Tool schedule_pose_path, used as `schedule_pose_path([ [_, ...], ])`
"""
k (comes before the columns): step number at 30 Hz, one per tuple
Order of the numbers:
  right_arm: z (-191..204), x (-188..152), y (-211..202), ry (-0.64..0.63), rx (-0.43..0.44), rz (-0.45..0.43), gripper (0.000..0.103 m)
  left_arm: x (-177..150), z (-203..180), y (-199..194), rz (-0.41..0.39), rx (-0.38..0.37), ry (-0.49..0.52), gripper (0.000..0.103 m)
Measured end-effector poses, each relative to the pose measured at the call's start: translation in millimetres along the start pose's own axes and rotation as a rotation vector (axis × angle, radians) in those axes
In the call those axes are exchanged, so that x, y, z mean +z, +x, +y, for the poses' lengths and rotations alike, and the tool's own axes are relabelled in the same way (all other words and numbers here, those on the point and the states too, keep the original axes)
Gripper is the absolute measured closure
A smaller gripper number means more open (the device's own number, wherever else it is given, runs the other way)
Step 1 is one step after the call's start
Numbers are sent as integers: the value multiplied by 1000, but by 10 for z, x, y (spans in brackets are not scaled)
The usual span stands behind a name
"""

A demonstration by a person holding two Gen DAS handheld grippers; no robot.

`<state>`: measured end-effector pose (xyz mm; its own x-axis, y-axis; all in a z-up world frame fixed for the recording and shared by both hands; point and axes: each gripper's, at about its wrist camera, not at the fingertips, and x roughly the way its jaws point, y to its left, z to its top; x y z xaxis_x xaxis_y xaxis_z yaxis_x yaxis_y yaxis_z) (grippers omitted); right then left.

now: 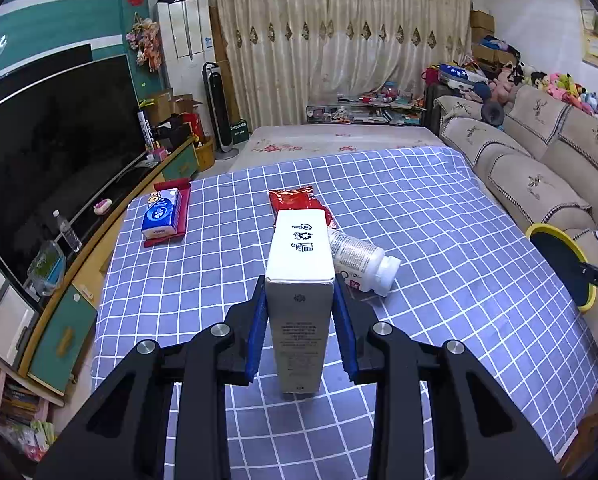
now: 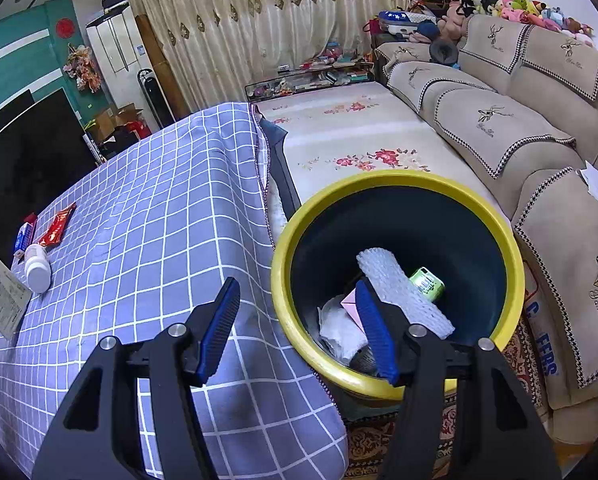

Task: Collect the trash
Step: 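Carry the printed box into the bin and open the left gripper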

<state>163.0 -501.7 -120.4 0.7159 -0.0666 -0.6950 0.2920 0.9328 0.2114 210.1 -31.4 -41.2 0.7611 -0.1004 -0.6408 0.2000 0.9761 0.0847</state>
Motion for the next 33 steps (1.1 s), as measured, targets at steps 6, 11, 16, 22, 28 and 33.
schedule_pose_path([
  [6, -13, -9, -24, 2, 2, 1, 46, -25, -4, 62, 16, 15, 3, 71],
  [11, -21, -7, -44, 4, 2, 1, 45, -74, 44, 302, 46, 1, -32, 72],
  [16, -57, 9, -56, 10, -2, -4, 45, -56, 29, 234, 3, 1, -36, 73],
  [22, -80, 50, -149, 0, -2, -23, 45, 145, -216, -83, -58, -40, 41, 73],
  [28, -273, 123, -497, -10, -69, -98, 45, 407, -762, -198, -81, -189, 128, 73],
  [33, -646, 126, -725, 27, -143, -137, 44, 666, -1548, -103, -96, -338, 229, 73],
])
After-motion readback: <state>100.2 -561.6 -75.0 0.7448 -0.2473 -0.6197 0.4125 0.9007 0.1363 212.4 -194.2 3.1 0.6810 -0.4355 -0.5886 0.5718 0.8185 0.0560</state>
